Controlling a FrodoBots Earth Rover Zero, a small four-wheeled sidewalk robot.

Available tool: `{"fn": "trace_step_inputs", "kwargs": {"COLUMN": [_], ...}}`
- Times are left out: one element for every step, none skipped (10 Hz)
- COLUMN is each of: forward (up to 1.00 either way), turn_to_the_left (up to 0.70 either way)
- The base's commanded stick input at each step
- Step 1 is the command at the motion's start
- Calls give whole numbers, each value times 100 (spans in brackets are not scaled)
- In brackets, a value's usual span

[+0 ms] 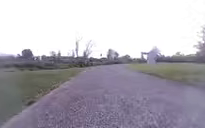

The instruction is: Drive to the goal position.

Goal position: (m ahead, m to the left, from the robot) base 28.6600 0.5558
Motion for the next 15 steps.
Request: {"fn": "trace_step_inputs", "kwargs": {"forward": [85,85,85,85,85,85,85,85,85,85,85,85,85,85,85], "turn_to_the_left": [0,0,0,0,0,0,0,0,0,0,0,0,0,0,0]}}
